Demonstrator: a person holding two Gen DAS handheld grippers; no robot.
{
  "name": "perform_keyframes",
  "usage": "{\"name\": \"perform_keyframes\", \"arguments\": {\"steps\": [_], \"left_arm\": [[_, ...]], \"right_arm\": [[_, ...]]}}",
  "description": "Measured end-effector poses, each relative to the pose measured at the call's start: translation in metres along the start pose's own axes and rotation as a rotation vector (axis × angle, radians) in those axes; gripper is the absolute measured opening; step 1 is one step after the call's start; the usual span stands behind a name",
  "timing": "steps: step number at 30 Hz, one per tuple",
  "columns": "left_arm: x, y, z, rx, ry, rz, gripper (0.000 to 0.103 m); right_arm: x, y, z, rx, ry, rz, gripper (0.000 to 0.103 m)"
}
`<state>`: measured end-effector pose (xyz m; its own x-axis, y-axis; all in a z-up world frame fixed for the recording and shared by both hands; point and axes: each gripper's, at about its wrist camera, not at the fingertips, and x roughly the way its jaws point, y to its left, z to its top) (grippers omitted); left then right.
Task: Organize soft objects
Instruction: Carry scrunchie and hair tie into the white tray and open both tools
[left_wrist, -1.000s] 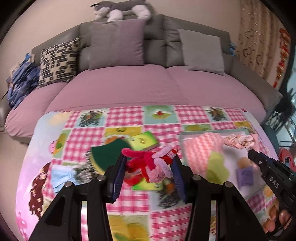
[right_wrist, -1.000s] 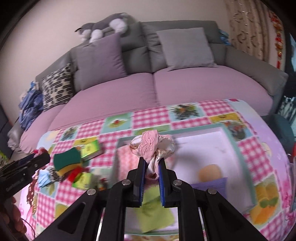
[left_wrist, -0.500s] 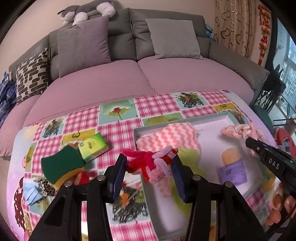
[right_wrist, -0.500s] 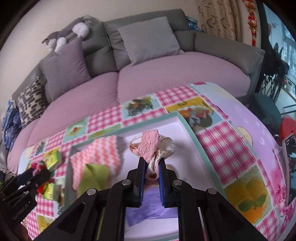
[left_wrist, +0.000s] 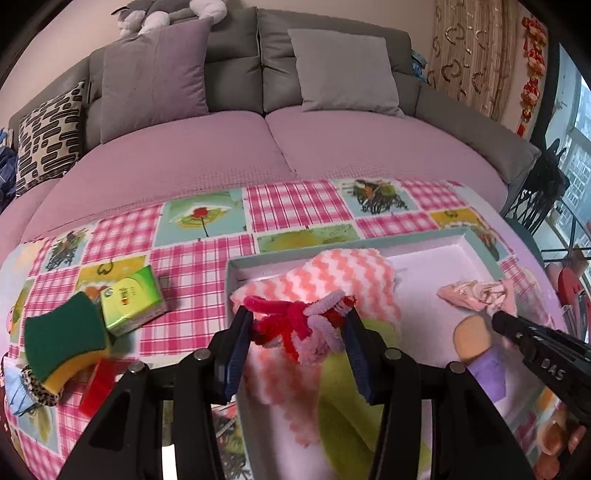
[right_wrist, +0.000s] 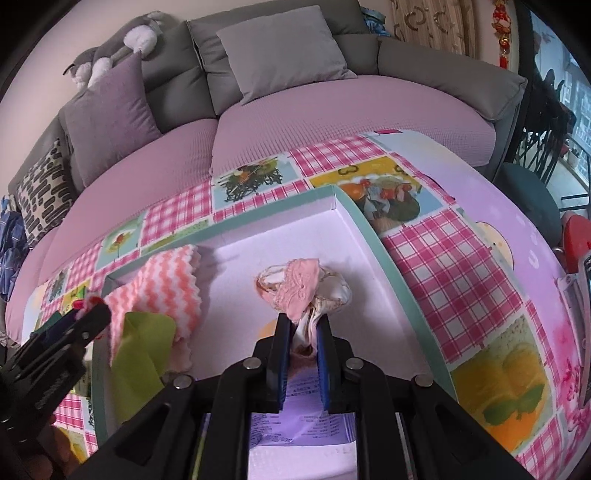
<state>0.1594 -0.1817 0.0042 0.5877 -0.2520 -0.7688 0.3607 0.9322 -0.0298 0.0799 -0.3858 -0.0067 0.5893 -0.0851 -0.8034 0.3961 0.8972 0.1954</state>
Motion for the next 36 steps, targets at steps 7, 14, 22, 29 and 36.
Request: {"name": "perform_keyframes", "arguments": {"steps": [7,14,22,29,36], "left_arm": [[0.009,0.000,0.000,-0.016,0.044,-0.006,0.052],[-0.013,0.002,0.006,-0.039,0.068,-0.009,0.068],[-0.034,0.019,0.002,-0.100,0.082,0.055,0.080],[-0.040,0.038,-0.019,-0.117,0.119,0.147,0.080],[-0.041,0.059,-0.042,-0.150,0.156,0.190,0.095]], "right_arm": [[0.002,0.004,0.000,-0.008,0.030,-0.015,0.017],[-0.006,0.012,0.000,-0.049,0.044,-0.027,0.023],[-0.011,0.010,-0.005,-0.069,0.070,-0.044,0.043],[-0.015,0.016,-0.012,-0.089,0.077,-0.051,0.055],[-0.022,0.030,-0.022,-0.111,0.081,-0.040,0.075]]}}
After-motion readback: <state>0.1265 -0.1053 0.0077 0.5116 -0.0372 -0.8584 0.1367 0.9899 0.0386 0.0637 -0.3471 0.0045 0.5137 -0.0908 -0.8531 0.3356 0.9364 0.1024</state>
